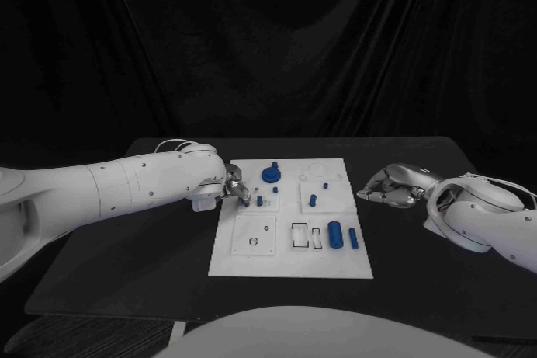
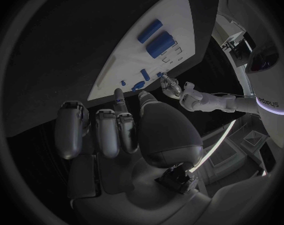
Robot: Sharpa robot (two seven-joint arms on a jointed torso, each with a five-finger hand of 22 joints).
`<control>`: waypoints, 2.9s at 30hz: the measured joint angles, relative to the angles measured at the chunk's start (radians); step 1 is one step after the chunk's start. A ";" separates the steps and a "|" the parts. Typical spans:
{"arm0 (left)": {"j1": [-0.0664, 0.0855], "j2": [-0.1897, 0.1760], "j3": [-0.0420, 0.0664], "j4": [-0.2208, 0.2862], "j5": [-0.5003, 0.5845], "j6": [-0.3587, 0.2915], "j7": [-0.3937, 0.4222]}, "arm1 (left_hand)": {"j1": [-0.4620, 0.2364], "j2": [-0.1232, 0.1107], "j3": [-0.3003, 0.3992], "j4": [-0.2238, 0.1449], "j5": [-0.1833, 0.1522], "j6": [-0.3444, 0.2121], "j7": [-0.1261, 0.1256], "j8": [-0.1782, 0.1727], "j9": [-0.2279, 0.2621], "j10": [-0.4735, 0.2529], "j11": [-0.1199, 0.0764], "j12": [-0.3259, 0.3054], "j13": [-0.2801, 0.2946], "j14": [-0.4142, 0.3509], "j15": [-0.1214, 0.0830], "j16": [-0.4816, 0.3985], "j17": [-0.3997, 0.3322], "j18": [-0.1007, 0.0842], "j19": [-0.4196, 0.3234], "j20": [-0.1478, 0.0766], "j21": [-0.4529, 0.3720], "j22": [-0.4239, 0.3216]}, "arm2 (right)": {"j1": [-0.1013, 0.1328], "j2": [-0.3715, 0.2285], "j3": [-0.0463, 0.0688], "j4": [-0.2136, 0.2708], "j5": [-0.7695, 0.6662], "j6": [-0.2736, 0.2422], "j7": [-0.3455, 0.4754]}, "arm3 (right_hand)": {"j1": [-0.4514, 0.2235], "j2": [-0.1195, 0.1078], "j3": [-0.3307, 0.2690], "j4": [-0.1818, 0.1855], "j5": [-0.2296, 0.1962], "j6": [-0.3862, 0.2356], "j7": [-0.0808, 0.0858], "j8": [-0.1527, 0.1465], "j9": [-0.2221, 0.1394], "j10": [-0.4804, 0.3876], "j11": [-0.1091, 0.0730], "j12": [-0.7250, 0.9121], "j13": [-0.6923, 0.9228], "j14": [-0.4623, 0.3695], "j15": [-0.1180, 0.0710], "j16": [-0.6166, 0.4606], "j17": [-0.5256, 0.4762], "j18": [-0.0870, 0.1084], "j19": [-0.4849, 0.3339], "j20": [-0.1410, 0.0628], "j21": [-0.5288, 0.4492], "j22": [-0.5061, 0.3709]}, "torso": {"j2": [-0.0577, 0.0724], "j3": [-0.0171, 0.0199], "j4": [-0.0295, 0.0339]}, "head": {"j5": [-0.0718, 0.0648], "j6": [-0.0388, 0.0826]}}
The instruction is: Assemble the parts on the task board
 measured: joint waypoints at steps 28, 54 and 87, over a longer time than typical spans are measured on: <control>-0.002 0.004 0.001 -0.013 -0.008 0.009 -0.001 | -0.042 -0.003 -0.232 0.075 -0.267 0.001 0.000 -0.035 -0.030 0.000 0.000 0.000 0.000 0.000 0.000 0.000 0.000 0.000 -0.007 0.000 -0.016 0.000 | -0.004 0.000 0.000 -0.001 0.000 0.001 -0.002 | 0.000 0.000 0.000 0.000 0.000 0.000 0.000 0.000 0.000 0.000 0.000 0.000 0.000 0.000 0.000 0.000 0.000 0.000 0.000 0.000 0.000 0.000 | 0.000 -0.0003 -0.0005 | -0.001 0.000; -0.004 -0.003 0.001 -0.008 -0.008 0.001 0.012 | -0.033 0.031 -0.351 0.163 -0.239 -0.005 0.006 -0.046 -0.036 0.000 0.007 0.000 0.000 -0.004 0.004 0.000 0.000 0.000 -0.011 0.004 -0.020 0.000 | -0.007 0.006 0.000 -0.007 0.000 0.005 -0.002 | 0.000 0.000 0.000 0.000 0.000 0.000 0.000 0.000 0.000 0.000 0.000 0.000 0.000 0.000 0.000 0.000 0.000 0.000 0.000 0.000 0.000 0.001 | -0.001 -0.0005 0.0000 | 0.005 0.000; -0.009 0.005 -0.003 -0.030 -0.005 -0.042 0.059 | 0.027 0.038 -0.352 0.150 -0.137 -0.013 0.002 -0.046 -0.027 0.000 0.007 0.000 0.000 -0.004 0.004 0.000 0.000 0.000 -0.011 0.004 -0.024 -0.001 | -0.008 0.008 0.000 -0.008 0.000 0.010 -0.003 | 0.004 -0.004 0.000 0.000 0.000 0.000 0.000 0.000 0.000 0.000 0.000 0.000 0.000 0.000 0.000 0.000 0.000 0.000 0.000 0.000 0.000 0.000 | 0.000 -0.0001 -0.0006 | 0.003 0.000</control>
